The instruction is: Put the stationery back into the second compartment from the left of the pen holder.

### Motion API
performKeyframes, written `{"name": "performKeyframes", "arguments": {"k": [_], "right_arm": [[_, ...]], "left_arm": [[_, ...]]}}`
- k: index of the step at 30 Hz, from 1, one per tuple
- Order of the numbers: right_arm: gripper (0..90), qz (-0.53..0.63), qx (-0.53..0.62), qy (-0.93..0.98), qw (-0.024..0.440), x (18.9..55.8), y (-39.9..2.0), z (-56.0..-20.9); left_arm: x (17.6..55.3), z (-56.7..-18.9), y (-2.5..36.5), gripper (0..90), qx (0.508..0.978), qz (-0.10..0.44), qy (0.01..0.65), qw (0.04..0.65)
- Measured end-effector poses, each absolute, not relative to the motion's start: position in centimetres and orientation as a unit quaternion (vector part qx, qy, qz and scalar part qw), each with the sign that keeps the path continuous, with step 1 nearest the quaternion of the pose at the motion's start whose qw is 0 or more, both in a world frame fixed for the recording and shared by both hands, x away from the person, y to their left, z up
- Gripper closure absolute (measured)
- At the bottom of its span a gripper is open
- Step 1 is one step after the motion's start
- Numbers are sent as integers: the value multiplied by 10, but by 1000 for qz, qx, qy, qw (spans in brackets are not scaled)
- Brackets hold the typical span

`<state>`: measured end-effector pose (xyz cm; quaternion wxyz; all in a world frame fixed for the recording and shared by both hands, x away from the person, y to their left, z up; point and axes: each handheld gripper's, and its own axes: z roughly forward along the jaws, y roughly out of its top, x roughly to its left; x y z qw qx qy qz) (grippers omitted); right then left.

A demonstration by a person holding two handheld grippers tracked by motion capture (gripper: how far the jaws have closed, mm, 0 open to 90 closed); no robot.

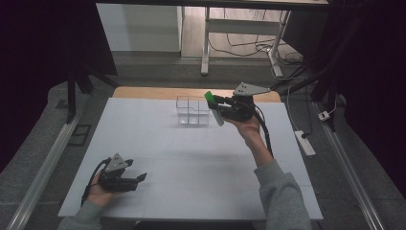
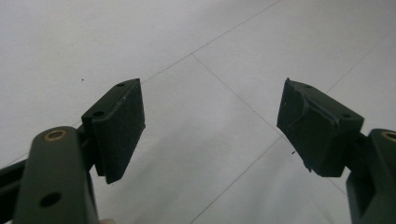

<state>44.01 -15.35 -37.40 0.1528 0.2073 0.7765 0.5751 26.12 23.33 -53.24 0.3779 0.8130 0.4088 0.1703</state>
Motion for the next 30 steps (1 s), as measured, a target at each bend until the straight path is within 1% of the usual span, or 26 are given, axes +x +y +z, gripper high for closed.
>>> {"name": "performKeyframes", "arguments": {"k": [7,16,19,30], "right_arm": [[663,580,208,774,147,448,-147,-372],[663,584,210,772,140,460,-136,-379],[663,580,209,774,144,464,-132,-381],[663,580,229,770,137,481,-128,-386]], "left_arm": [[261,-532,234,230,812,170,410,379],[261,-532,234,230,812,169,410,380],[261,-532,234,230,812,169,411,379],[262,-533,233,229,813,168,411,378]]}}
